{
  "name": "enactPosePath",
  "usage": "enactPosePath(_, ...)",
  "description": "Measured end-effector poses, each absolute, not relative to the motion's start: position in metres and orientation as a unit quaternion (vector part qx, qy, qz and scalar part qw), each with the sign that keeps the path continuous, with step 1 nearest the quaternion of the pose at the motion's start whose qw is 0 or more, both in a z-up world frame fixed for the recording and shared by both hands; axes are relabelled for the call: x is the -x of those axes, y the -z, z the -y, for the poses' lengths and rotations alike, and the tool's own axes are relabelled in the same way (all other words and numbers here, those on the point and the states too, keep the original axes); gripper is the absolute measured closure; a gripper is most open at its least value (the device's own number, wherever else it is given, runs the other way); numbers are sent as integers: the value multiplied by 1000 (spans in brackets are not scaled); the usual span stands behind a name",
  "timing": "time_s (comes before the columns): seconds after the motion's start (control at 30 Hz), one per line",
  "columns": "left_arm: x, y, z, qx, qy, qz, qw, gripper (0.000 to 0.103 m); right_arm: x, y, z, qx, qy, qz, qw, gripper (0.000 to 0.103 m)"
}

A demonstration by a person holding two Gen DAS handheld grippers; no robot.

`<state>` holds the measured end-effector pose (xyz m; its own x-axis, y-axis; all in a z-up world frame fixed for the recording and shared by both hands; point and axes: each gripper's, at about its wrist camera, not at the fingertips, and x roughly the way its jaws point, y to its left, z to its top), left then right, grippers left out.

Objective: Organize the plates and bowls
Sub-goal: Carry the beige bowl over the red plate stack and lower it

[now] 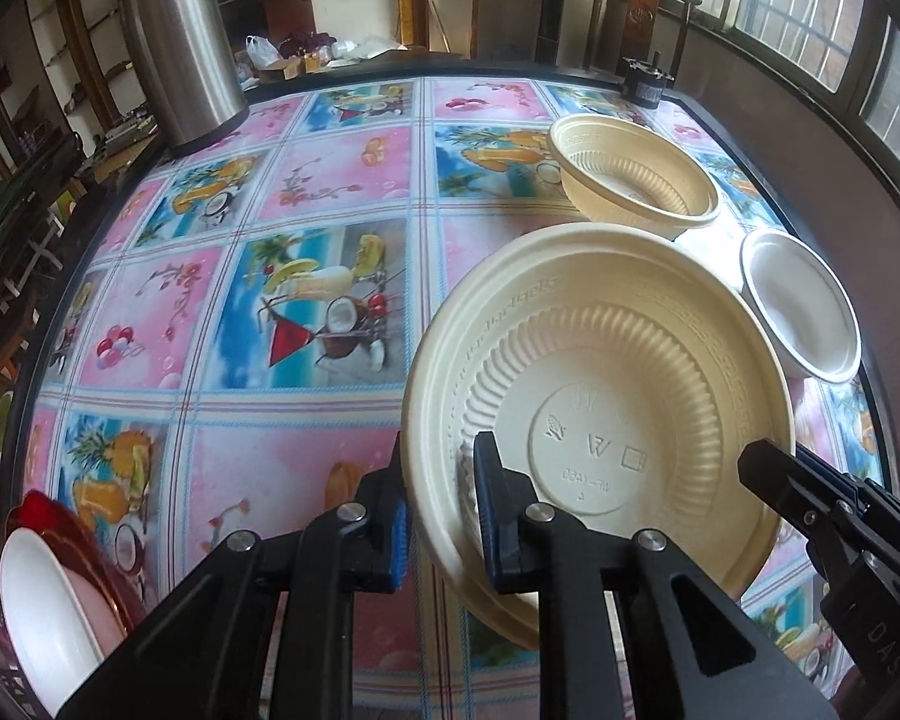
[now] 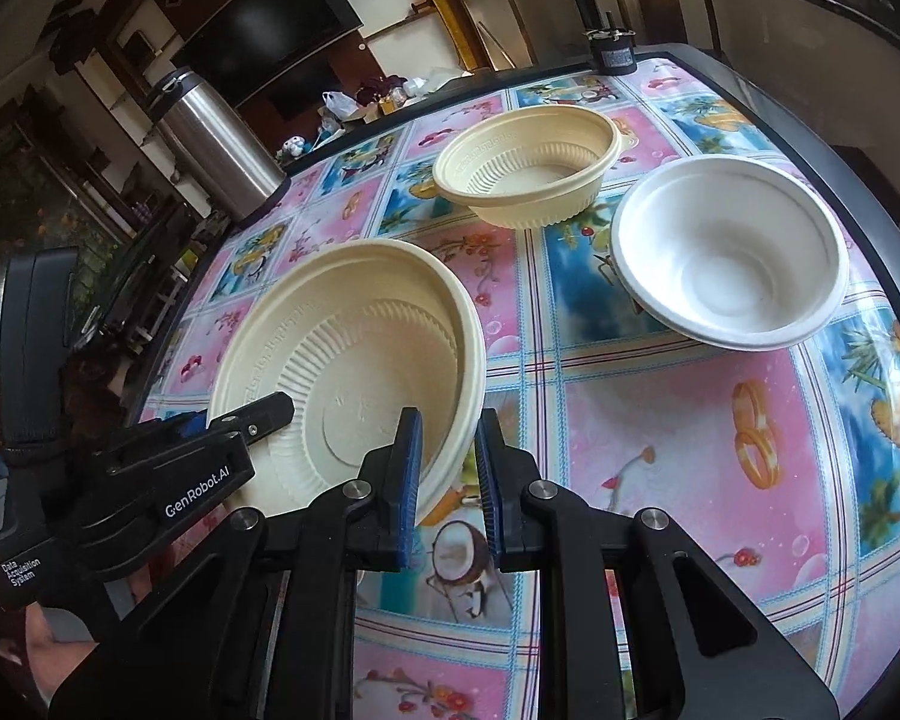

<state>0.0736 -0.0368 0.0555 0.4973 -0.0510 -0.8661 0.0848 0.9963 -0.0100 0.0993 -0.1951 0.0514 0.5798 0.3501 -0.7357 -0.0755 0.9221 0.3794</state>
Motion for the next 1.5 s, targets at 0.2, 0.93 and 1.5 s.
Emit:
enactPosePath(0.2,-57,-56,27,-12,36,-499,866,86,-85,-52,186,-151,-128,-446,873,86)
enactPosePath(0.93,3,-72,-40,26,-3,-486,874,85,-41,-70,125,-120,-177,-443,871,86)
enactPosePath(1.5,30,-78,-85,49,-30,-476,878,85,-24,-85,76,-82,-203,-439,872,85)
